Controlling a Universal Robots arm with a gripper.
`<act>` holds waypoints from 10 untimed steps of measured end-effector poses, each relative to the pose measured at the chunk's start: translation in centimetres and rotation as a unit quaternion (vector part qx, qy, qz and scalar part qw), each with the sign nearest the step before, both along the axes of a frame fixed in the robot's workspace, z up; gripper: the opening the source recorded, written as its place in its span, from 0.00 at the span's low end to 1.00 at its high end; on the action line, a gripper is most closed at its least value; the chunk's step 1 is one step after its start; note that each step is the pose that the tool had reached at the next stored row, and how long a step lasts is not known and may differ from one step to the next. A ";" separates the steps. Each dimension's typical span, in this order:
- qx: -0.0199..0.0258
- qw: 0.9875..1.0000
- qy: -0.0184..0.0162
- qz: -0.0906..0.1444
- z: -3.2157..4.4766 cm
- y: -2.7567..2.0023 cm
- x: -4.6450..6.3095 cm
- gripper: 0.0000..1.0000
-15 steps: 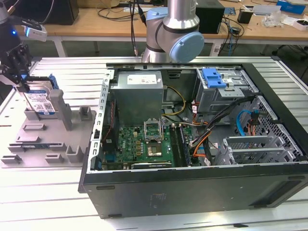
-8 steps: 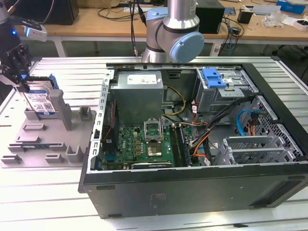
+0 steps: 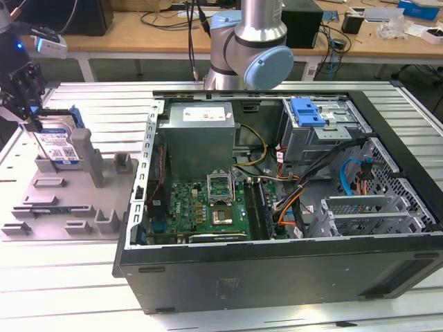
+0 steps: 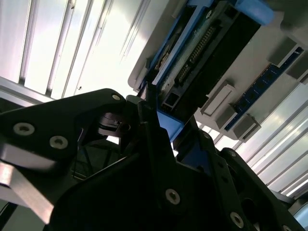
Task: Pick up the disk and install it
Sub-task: 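Pick up the disk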
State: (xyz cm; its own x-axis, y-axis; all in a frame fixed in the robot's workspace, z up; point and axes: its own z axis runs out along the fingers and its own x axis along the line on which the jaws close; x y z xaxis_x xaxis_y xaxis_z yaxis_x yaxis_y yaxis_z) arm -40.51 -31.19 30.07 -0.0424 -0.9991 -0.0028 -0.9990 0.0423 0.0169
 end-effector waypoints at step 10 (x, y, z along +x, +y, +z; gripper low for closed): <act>0.000 1.000 0.000 0.000 1.30 0.00 0.0 0.37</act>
